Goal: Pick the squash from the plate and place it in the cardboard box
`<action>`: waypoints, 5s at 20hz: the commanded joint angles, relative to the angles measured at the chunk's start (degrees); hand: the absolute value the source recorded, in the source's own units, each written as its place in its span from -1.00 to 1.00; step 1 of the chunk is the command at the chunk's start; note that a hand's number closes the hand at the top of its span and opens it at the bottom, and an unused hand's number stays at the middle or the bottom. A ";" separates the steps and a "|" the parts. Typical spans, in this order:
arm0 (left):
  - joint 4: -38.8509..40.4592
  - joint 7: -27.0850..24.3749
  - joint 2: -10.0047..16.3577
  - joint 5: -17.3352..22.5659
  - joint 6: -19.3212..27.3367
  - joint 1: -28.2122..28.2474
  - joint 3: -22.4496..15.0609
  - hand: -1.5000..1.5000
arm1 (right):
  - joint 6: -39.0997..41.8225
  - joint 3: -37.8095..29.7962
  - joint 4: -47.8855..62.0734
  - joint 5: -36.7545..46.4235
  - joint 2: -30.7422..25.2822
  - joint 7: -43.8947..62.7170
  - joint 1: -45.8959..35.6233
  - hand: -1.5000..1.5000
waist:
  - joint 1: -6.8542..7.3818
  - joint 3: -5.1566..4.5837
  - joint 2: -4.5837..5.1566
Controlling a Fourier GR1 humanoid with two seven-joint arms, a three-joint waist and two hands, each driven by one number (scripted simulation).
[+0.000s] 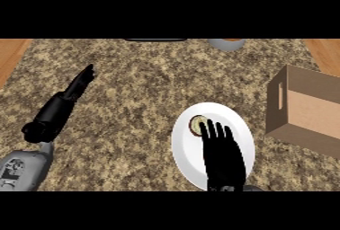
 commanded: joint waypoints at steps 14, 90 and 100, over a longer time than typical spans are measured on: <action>-6.81 2.30 -4.02 -3.66 -2.91 4.60 2.16 0.00 | -3.66 -9.12 12.10 7.24 2.04 -8.80 4.18 -1.00 | 0.27 0.02 -0.02; -2.66 0.59 -7.23 -6.96 -7.50 -0.03 5.21 0.00 | 0.96 -31.81 54.50 -23.81 -49.07 -105.58 -14.68 -1.00 | 2.71 0.16 0.72; -2.06 0.25 -7.35 -7.23 -6.79 0.64 5.76 0.00 | 18.98 -50.34 64.43 -57.05 -38.56 -96.96 -19.33 -1.00 | 1.55 0.14 0.40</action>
